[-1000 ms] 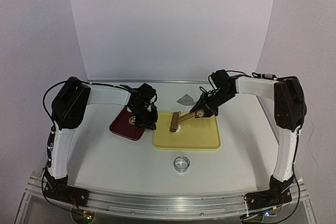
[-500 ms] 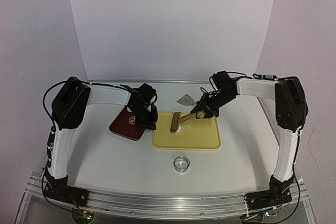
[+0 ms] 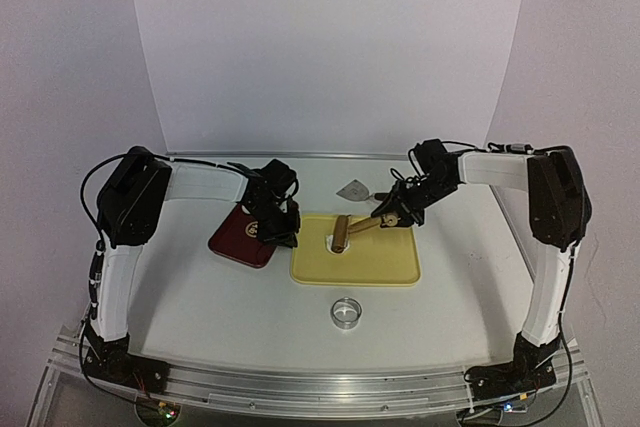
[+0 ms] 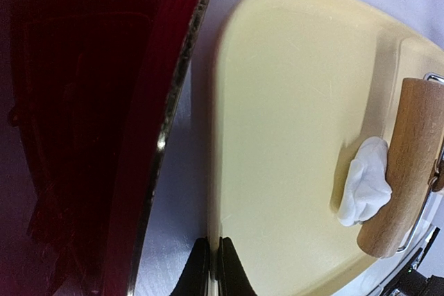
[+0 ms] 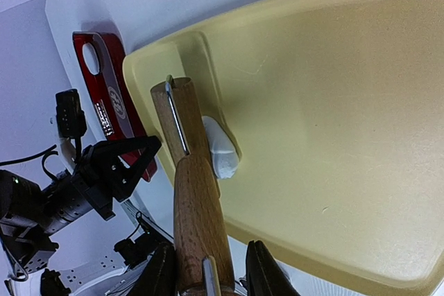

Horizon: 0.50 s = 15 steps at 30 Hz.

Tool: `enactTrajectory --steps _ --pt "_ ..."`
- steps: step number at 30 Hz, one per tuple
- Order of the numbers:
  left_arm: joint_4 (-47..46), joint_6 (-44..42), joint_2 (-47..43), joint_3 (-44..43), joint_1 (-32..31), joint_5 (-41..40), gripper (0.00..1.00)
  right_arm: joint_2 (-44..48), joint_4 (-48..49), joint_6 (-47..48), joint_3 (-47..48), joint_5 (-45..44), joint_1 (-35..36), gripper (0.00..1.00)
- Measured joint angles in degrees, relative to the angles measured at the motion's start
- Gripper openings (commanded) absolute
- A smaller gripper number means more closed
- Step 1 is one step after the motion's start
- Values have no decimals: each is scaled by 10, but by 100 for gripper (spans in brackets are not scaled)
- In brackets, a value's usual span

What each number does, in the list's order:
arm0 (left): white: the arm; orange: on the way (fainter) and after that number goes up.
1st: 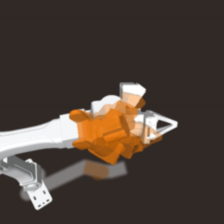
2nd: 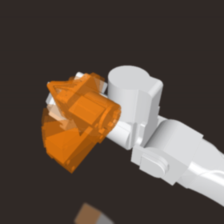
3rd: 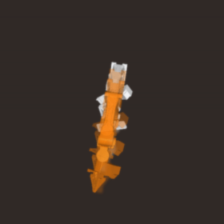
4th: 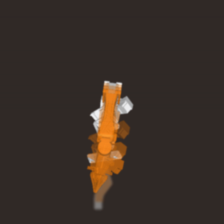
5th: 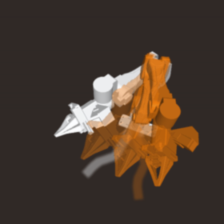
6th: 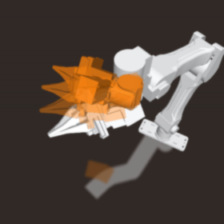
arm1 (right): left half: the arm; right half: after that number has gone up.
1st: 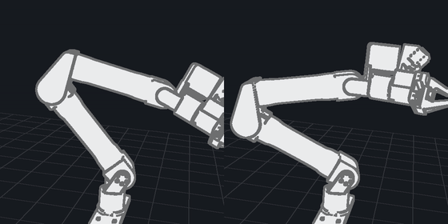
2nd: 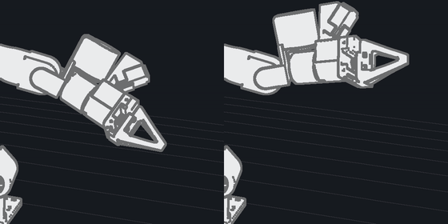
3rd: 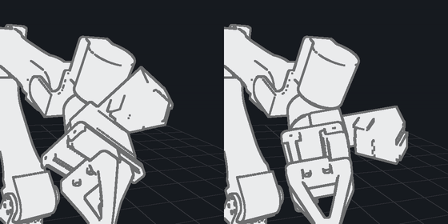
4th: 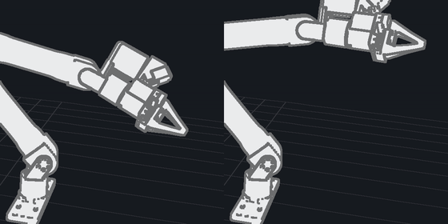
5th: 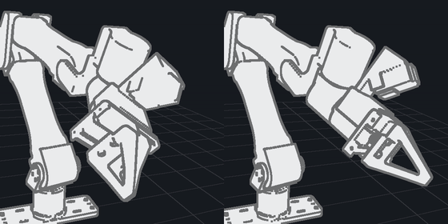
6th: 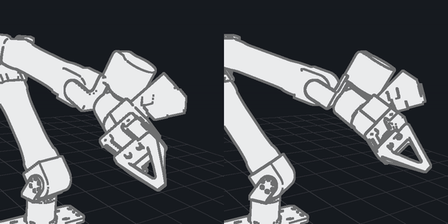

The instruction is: Roll out the dumpling wrappers from the dough

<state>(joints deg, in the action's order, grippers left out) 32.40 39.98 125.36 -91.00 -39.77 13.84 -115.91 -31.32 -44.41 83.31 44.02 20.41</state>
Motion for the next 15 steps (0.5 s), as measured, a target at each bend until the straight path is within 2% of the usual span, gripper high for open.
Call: enactTrajectory --steps 15 --pt "-1 1 0 0 2 5 0 -9 -16 9 3 0 -11 0"
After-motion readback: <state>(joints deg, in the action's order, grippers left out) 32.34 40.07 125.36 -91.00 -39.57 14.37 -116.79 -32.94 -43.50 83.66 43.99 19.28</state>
